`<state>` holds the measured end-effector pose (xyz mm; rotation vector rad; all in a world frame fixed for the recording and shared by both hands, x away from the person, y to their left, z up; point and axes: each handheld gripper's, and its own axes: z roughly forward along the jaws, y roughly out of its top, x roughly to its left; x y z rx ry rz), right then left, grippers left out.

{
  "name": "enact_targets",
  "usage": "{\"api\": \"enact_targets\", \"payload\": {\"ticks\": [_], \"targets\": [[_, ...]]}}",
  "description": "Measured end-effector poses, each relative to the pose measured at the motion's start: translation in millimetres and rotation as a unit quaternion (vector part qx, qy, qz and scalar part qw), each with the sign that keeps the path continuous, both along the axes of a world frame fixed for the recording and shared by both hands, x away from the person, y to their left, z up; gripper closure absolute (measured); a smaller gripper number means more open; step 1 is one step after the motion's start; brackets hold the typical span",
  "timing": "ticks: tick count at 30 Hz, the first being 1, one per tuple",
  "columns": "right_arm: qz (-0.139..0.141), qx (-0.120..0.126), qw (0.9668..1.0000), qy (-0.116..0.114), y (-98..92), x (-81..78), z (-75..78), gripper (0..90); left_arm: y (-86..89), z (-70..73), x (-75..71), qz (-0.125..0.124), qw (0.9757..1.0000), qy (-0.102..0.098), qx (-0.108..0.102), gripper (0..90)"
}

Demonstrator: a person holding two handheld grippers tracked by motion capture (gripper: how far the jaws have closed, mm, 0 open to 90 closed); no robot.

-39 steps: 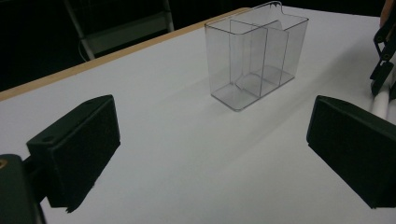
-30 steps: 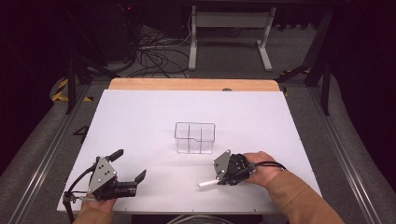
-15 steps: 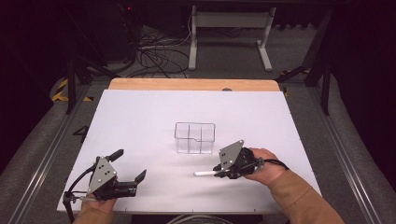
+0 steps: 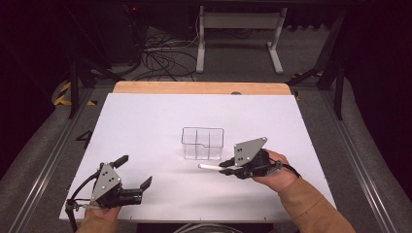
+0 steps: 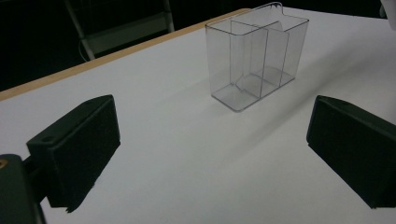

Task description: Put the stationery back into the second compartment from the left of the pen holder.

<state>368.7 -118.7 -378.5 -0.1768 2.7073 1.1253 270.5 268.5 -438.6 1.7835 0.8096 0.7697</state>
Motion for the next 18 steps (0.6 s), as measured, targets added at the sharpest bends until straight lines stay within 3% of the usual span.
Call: {"api": "enact_targets", "payload": {"ticks": [10, 18], "targets": [[-0.018, 0.078, 0.9968, 0.003, -1.5, 1.7, 14.5, 78.4, 0.5, 0.0, 0.0, 0.001, 1.0000, 0.000, 0.000, 3.5], [-0.055, 0.124, 0.9906, -0.013, -0.2, 0.9, 23.6, 78.4, 0.6, -0.1, -0.2, 0.000, 1.0000, 0.000, 0.000, 3.5]]}}
